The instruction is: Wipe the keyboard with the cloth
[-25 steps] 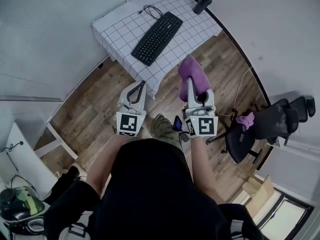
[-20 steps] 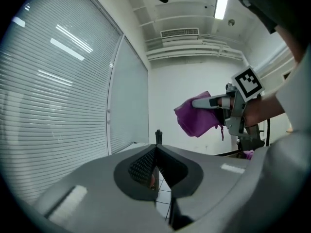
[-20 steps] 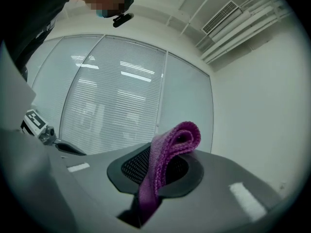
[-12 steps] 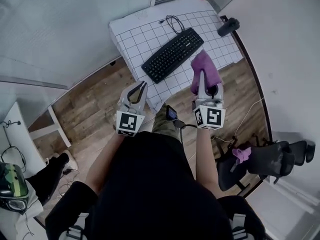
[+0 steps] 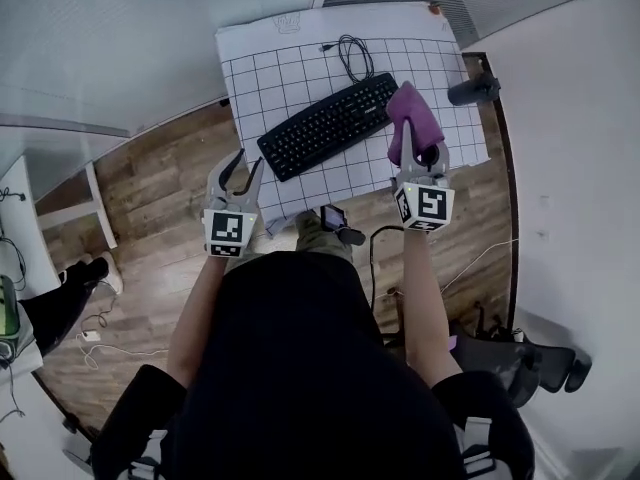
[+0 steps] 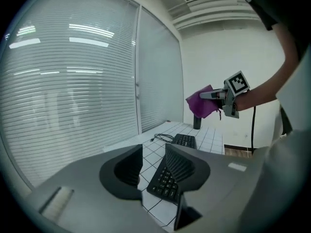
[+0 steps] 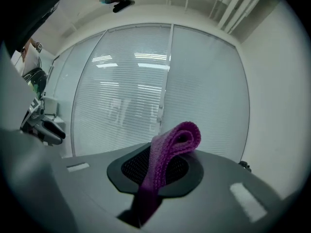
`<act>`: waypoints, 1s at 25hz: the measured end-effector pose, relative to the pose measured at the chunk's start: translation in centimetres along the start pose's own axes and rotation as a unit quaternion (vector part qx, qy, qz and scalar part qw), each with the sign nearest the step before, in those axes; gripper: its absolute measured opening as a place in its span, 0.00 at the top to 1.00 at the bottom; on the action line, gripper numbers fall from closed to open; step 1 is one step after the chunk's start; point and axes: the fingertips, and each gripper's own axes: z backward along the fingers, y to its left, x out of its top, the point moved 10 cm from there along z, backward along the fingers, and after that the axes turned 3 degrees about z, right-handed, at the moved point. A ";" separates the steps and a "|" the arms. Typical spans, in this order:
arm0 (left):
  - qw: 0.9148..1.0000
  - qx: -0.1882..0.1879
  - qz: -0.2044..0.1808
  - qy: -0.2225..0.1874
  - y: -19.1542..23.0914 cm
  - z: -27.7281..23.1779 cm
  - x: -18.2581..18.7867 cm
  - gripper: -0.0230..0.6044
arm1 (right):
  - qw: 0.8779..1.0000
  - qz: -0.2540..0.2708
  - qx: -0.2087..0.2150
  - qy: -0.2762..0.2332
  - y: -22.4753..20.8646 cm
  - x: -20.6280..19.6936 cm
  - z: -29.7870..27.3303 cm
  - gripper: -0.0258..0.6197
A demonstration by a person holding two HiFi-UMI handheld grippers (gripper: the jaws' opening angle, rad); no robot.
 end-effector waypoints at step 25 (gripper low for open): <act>0.981 0.001 0.054 0.189 -6.1 -5.3 -13.2 0.46 | 0.968 0.109 0.139 0.177 -11.8 -14.8 -16.7 0.86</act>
